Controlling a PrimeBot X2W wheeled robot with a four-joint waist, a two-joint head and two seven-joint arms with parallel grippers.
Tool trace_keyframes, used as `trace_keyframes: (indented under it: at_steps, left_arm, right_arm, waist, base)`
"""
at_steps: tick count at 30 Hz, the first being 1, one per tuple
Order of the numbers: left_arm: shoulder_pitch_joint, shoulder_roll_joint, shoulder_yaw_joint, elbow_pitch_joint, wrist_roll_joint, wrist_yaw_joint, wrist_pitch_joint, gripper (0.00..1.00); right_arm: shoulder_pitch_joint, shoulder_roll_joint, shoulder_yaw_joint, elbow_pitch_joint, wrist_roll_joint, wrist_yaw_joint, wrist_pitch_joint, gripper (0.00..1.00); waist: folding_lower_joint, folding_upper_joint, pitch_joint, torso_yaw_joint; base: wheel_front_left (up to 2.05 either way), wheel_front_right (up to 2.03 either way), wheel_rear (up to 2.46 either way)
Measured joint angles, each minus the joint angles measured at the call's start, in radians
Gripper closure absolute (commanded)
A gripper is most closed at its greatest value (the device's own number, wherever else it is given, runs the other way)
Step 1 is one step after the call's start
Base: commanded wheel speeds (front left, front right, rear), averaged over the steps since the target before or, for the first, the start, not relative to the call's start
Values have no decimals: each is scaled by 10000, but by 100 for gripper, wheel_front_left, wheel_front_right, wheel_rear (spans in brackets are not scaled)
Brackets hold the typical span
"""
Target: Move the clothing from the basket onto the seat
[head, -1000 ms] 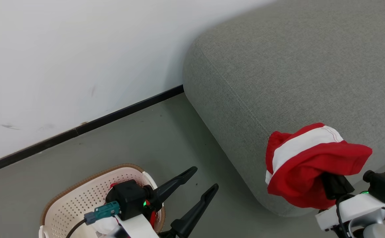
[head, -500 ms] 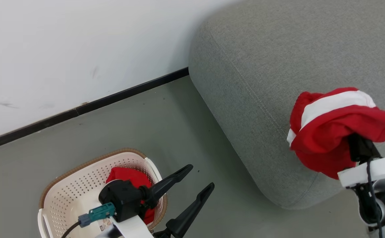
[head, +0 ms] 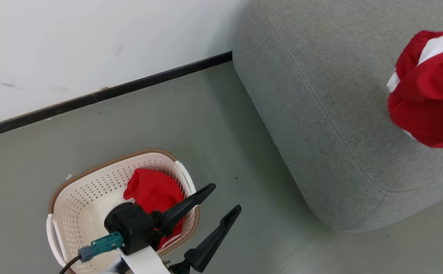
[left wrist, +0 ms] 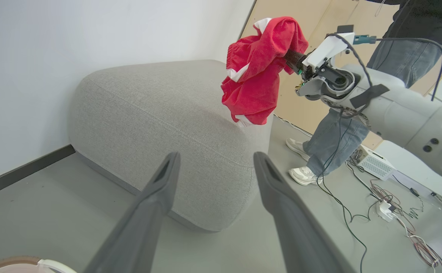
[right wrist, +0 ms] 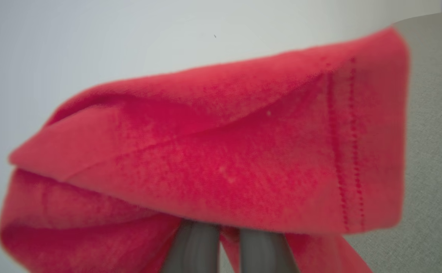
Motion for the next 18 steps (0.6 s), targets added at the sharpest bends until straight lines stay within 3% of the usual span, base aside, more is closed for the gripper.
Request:
trace_keyframes:
  at_steps: [18]
  left_arm:
    - [-3, 424, 261, -546, -84, 0, 176, 0]
  right_arm:
    - [-2540, 345, -3185, 2546, 1076, -2, 1007, 100]
  waist:
    - [0, 0, 1162, 773]
  base:
    - [0, 0, 0]
